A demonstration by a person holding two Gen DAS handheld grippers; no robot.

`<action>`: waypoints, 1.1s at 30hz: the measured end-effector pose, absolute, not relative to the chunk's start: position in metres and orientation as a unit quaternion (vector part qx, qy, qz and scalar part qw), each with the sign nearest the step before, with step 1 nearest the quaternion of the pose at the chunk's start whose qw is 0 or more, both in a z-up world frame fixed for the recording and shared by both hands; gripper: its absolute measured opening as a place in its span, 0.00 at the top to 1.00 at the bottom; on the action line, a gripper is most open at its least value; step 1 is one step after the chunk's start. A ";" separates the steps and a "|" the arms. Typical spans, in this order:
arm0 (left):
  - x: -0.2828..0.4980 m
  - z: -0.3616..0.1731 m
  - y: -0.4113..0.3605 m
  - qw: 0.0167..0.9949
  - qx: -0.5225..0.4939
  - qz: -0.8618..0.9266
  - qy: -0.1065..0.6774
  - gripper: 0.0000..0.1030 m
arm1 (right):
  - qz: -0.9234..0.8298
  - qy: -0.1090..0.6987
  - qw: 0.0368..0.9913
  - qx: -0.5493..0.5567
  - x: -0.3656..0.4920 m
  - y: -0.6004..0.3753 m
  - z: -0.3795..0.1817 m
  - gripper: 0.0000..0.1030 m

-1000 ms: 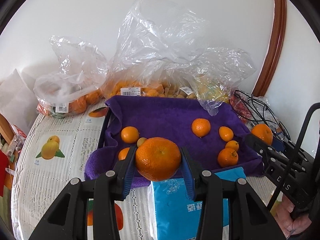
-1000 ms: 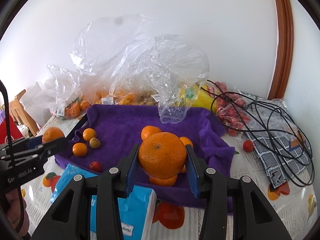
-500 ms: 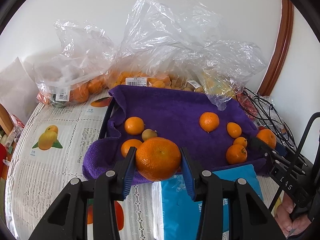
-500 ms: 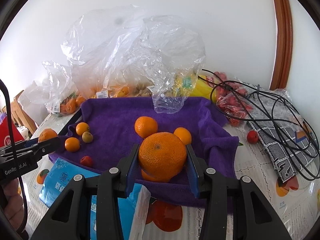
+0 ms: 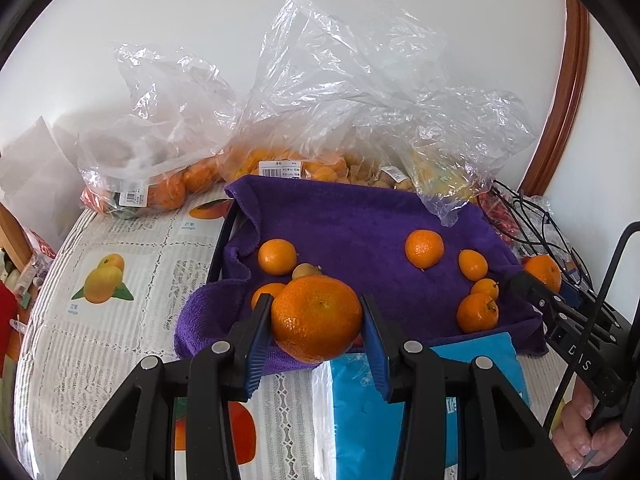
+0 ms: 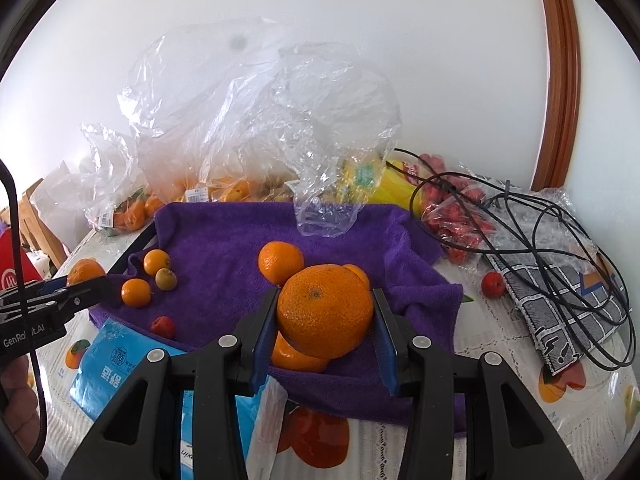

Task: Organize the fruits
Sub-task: 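Lower both held oranges onto the purple towel beside the other fruit, then open the right gripper to release its orange while the left gripper releases its orange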

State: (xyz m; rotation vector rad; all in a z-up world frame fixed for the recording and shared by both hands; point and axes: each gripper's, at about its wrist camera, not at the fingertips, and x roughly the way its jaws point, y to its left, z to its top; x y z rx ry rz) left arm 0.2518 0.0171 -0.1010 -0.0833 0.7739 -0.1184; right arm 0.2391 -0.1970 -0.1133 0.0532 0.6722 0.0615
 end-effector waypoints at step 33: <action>0.298 -0.123 -0.015 0.902 -0.043 -0.076 0.423 0.60 | 0.053 0.385 0.921 0.033 0.281 -0.200 -0.144 0.57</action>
